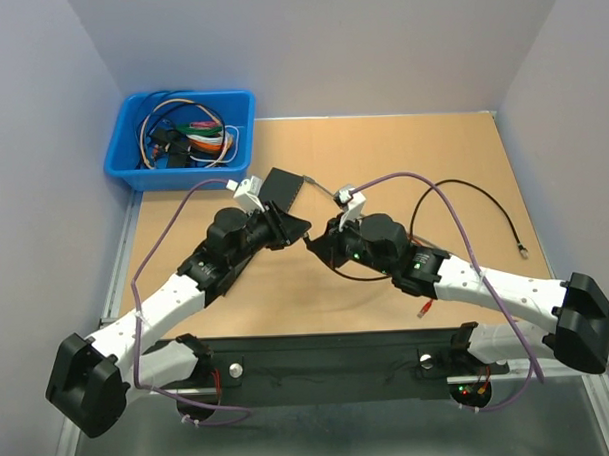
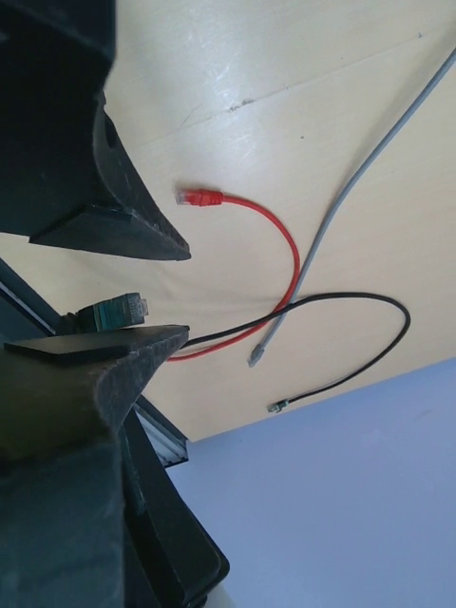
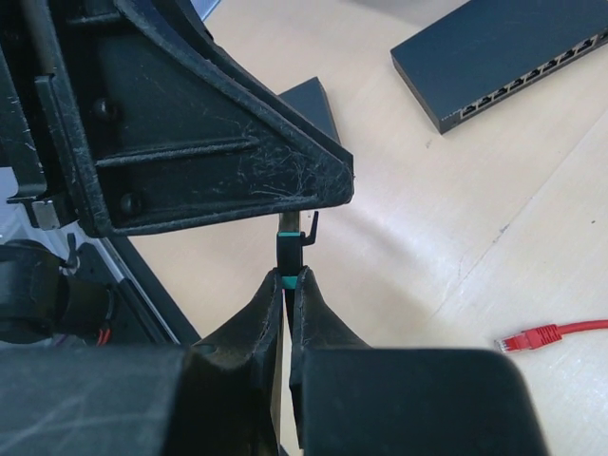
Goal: Insert the plug into the switch port
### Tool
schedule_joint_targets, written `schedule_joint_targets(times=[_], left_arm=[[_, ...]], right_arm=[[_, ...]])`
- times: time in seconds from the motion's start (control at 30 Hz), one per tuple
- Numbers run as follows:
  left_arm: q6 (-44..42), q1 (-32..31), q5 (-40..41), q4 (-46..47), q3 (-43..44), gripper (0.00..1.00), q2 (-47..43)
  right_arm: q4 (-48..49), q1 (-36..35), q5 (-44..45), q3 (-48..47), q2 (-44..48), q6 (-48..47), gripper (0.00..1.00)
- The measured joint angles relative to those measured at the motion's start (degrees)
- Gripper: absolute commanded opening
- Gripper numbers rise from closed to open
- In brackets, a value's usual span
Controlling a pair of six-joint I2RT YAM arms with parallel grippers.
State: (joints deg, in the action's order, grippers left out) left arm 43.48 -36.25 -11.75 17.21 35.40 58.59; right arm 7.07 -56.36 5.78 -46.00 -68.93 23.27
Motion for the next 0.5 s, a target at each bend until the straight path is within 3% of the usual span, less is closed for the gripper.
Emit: schedule_joint_targets(times=[0.17,0.27,0.3,0.33,0.37,0.4,0.5], left_arm=[[0.63,-0.42,-0.09,1.03,0.0,0.07,-1.22],[0.81,-0.55,-0.02,0.83,-0.07,0.0,-1.79],[0.85,-0.55,0.0,0.83,-0.11,0.0,-1.95],[0.94,-0.68,0.04,0.85,-0.15,0.0,-2.25],[0.94,-0.72,0.09,0.87,-0.17,0.0,-2.62],[0.9,-0.72,0.15,0.85,-0.28,0.0,-3.19],[0.46,-0.76,0.22,0.76,-0.72,0.0,-5.22]], right_arm=[[1.77,0.0,-0.07,0.68,0.07,1.25,0.0],[3.41,-0.02,-0.09,1.79,0.59,2.1,0.01],[3.74,-0.04,-0.11,2.01,0.81,2.32,0.05],[3.87,-0.04,-0.13,2.03,1.03,2.56,0.22],[4.0,-0.07,-0.2,2.03,1.09,2.67,0.3],[4.33,-0.11,-0.31,2.03,1.22,2.97,0.46],[4.5,-0.26,-0.76,2.03,1.99,3.43,0.61]])
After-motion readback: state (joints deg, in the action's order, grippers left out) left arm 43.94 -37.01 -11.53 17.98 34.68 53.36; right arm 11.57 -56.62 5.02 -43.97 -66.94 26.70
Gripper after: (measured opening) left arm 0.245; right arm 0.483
